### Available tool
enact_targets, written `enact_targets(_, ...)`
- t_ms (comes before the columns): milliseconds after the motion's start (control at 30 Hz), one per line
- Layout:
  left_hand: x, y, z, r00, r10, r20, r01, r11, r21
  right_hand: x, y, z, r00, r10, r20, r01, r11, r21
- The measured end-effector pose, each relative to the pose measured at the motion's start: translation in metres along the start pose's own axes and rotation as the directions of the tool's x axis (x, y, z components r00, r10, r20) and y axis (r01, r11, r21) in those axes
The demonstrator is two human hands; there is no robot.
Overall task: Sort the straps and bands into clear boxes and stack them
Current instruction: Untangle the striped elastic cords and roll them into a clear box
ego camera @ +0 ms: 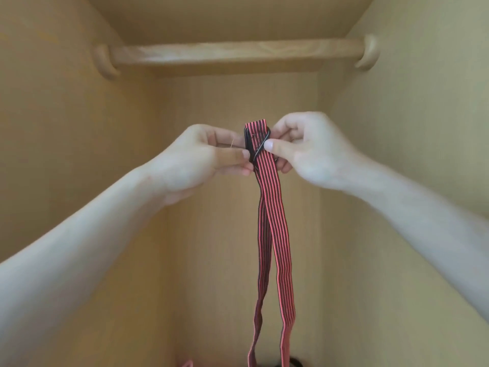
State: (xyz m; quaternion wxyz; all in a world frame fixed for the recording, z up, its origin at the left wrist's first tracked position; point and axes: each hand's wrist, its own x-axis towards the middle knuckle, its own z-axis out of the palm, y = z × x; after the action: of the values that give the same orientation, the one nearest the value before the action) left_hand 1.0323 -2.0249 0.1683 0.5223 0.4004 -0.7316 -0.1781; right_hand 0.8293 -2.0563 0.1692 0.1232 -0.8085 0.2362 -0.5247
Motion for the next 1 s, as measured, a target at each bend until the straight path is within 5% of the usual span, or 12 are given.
enact_targets(233, -0.024, 0.0, 0.016, 0.998, 0.04, -0.038, -0.036, 0.994, 0.099, -0.014, 0.01, 0.016, 0.997, 0.081, 0.004, -0.081, 0.996, 0.043)
enact_targets(433, -0.029, -0.012, 0.026, 0.996, -0.019, -0.091, 0.038, 0.977, 0.211, -0.02, 0.016, 0.018, 0.986, 0.154, 0.056, -0.138, 0.965, -0.221)
enact_targets(567, -0.032, -0.018, 0.033, 0.991, -0.034, -0.131, 0.061, 0.976, 0.211, -0.016, 0.011, 0.011, 0.992, 0.101, 0.078, -0.092, 0.989, -0.112)
enact_targets(867, -0.036, -0.027, 0.041, 0.995, -0.063, -0.076, 0.068, 0.995, 0.074, -0.018, 0.017, 0.012, 0.993, 0.058, 0.107, -0.038, 0.983, -0.18)
enact_targets(1000, -0.038, -0.029, 0.046, 0.986, -0.122, 0.114, 0.121, 0.993, 0.01, -0.015, 0.017, 0.009, 0.999, 0.013, 0.049, -0.005, 0.988, -0.157)
